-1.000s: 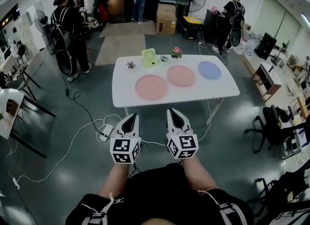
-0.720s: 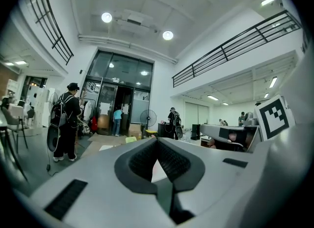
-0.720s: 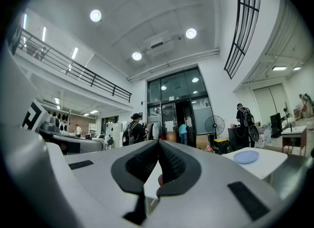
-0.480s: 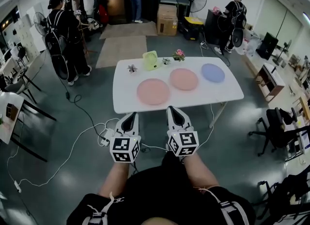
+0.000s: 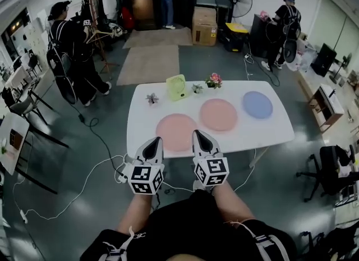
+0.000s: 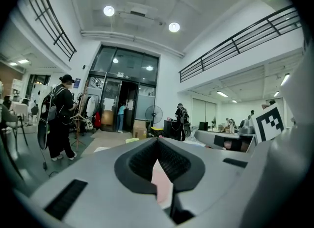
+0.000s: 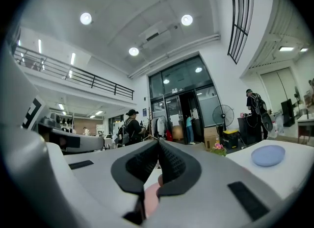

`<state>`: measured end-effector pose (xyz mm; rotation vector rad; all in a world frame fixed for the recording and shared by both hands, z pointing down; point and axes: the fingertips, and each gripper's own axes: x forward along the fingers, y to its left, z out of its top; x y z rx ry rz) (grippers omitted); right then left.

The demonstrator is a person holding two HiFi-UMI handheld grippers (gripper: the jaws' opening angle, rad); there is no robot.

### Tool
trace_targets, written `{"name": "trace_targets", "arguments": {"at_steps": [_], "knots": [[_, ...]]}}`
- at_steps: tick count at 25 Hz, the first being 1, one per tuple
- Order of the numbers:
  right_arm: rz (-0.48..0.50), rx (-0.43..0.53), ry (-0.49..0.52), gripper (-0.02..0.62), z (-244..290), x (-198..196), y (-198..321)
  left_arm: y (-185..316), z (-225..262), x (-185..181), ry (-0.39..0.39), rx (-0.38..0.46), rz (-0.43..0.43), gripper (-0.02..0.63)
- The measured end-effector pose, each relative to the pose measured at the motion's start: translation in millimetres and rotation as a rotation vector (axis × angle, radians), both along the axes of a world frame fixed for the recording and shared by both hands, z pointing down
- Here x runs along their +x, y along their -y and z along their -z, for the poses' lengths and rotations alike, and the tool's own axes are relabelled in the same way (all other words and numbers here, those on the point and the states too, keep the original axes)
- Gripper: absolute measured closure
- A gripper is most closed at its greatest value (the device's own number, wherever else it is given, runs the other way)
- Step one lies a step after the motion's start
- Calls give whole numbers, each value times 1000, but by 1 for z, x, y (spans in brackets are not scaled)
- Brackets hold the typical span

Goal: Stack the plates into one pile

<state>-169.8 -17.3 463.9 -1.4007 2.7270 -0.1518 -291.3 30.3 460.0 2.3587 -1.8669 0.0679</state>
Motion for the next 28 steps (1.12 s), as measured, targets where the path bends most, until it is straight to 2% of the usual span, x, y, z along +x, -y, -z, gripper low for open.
{"name": "trace_targets", "arguments": {"at_steps": [6, 11, 16, 21, 26, 27, 28], "knots": [[44, -28, 22, 578, 10, 26, 133, 130, 20, 29, 19, -10, 48, 594], [88, -42, 8, 578, 12, 41, 208, 204, 20, 50, 19, -27, 65, 594], [113, -42, -11, 578, 12, 40, 248, 238, 18, 47, 17, -38, 90, 594], [128, -83, 3, 578, 5, 30, 261, 251, 13, 32, 14, -45, 108, 594], [96, -90, -3, 578, -5, 23, 275, 256, 6, 18, 3, -58, 119, 594], [92, -91, -7, 549, -8, 20, 278, 255, 6, 14, 7, -58, 122, 594], [91, -100, -9, 471, -12, 17, 281, 255, 5, 10, 9, -62, 125, 594]]}}
